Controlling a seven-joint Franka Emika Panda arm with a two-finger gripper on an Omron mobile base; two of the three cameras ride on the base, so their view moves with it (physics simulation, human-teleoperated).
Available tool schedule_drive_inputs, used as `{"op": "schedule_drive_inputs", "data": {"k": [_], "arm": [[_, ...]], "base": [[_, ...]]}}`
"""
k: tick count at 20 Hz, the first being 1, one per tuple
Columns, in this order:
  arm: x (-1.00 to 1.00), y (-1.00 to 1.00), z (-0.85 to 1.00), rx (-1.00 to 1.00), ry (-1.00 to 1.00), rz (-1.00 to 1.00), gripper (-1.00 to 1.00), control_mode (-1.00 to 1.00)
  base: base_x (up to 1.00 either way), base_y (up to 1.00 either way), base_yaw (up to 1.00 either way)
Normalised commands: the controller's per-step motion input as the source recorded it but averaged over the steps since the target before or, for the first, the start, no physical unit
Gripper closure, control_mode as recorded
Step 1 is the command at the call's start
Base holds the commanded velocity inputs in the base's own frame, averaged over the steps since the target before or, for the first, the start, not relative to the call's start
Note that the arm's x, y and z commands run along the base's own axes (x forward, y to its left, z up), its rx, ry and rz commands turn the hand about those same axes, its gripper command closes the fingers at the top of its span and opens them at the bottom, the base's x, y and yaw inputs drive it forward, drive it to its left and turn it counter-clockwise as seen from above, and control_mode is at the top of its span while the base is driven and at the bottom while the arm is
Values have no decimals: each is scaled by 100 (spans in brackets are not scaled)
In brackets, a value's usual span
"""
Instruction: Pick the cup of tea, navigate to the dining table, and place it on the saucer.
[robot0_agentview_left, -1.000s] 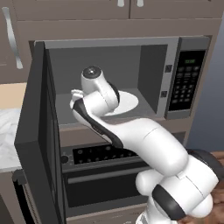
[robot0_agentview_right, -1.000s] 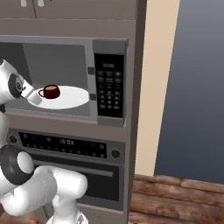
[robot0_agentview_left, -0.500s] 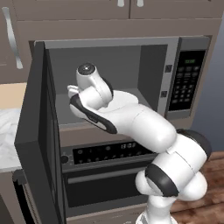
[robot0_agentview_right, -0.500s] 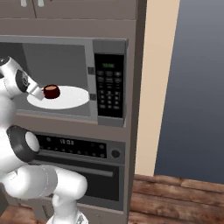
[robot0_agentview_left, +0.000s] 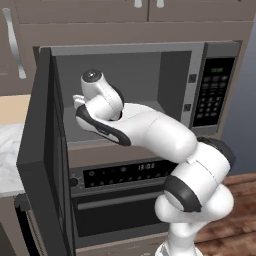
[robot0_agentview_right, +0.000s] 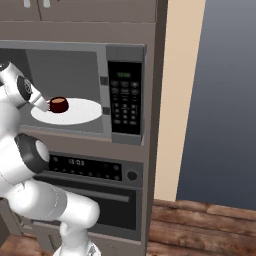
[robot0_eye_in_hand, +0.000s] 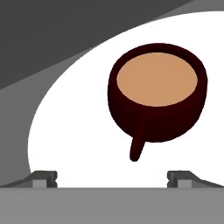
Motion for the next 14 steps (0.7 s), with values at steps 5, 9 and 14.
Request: {"op": "schedule_drive_inputs", "data": {"k": [5, 9, 14], "arm": [[19, 0, 0, -1, 0, -6, -100, -100], [6, -2, 0, -1, 0, -5, -100, -100], [0, 0, 0, 0, 1, -3, -100, -100]], "base": [[0, 0, 0], [0, 0, 0], [0, 0, 0]]}}
